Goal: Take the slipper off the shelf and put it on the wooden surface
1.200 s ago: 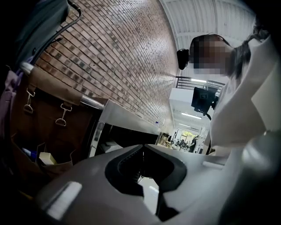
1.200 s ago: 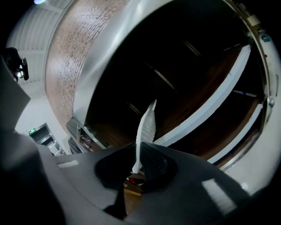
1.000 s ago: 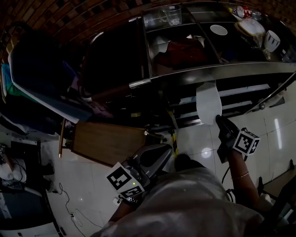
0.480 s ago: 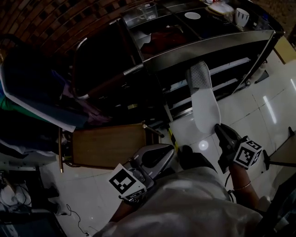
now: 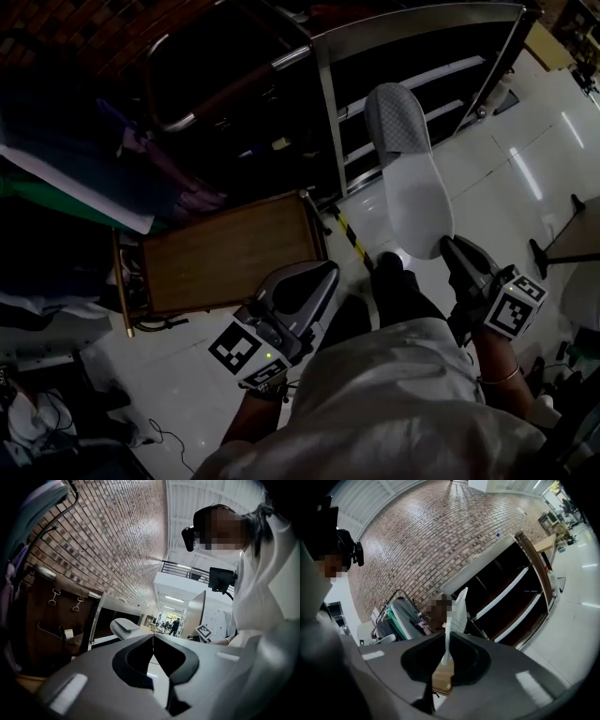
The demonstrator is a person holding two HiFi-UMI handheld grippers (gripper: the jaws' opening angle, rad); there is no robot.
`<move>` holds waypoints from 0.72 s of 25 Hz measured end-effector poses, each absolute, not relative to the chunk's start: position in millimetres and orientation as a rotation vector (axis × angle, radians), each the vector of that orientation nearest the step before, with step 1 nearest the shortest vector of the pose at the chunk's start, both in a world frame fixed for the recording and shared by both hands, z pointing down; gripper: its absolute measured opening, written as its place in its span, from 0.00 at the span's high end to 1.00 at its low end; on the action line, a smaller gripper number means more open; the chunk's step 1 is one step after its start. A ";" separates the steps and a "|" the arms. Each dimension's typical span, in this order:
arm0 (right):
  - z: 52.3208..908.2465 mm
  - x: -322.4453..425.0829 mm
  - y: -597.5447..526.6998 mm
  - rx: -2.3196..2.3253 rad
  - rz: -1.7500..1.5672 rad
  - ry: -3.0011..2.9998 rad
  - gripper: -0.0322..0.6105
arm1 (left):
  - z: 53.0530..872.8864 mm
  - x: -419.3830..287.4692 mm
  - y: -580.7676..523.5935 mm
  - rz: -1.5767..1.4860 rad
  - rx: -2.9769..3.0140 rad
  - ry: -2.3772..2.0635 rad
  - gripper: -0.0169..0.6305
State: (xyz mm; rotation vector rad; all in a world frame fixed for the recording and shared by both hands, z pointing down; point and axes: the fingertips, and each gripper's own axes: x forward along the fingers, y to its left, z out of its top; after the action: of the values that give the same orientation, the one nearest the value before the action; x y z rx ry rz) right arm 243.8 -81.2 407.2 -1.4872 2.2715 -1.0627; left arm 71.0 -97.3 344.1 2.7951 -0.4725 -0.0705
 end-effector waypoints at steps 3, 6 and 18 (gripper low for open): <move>394.1 237.0 -60.1 -1.506 -0.996 2.302 0.90 | 336.1 60.6 -83.6 -0.120 2.792 -0.493 0.97; 374.7 236.0 -51.4 -1.528 -0.897 2.314 0.90 | 318.5 60.2 -66.6 -0.179 2.853 -0.482 0.97; 348.8 212.0 37.5 -1.333 -0.819 2.433 0.90 | 319.1 59.3 13.5 -0.129 2.840 -0.574 0.97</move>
State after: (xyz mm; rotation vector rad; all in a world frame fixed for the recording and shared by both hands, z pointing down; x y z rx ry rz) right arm 212.0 37.5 348.8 -1.3329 2.4326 -0.8186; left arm 59.3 13.5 319.1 2.8397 -0.5743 -0.1289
